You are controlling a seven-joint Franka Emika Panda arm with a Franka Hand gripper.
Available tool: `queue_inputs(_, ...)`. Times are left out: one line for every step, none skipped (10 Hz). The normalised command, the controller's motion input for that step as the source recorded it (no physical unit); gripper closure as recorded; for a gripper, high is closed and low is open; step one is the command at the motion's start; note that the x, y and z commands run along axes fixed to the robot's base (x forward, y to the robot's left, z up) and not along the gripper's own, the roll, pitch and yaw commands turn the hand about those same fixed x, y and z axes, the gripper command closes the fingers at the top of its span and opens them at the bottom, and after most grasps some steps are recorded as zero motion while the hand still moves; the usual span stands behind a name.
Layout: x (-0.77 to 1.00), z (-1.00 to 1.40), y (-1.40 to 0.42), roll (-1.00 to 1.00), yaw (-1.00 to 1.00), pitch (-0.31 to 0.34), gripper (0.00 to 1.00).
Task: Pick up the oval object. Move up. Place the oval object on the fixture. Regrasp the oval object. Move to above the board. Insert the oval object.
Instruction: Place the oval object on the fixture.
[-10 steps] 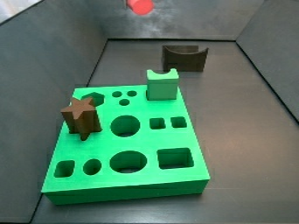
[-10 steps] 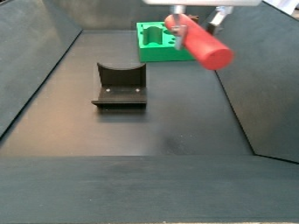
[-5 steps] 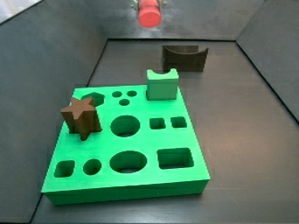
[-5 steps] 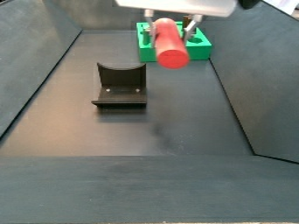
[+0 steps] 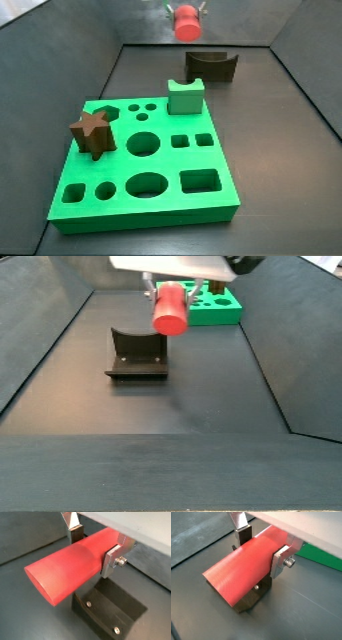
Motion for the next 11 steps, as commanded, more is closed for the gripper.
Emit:
queue_inputs(0.98,0.84,-0.05,-1.0,0.03,0.063,1.0)
queue_inputs(0.9,0.84,-0.02,-1.0,0.03,0.068,1.0)
queue_inputs(0.69,0.65,0.03,-1.0,0.0,0.089,1.0)
queue_inputs(0.54,0.46,0.03,-1.0,0.0,0.095,1.0)
queue_inputs(0.34,0.17,0.03,-1.0,-0.01,0.104,1.0)
queue_inputs(0.27,0.06,0.03,-1.0,-0.02,0.102,1.0)
queue_inputs(0.16,0.02,0.04,-1.0,-0.03,0.113,1.0)
queue_inputs(0.09,0.03,0.04,-1.0,-0.04,0.128,1.0)
queue_inputs(0.06,0.01,0.04,-1.0,-0.06,0.131,1.0)
queue_inputs(0.06,-0.01,0.04,-1.0,-0.07,0.131,1.0)
queue_inputs(0.08,-0.01,0.04,-1.0,-0.1,0.142,1.0)
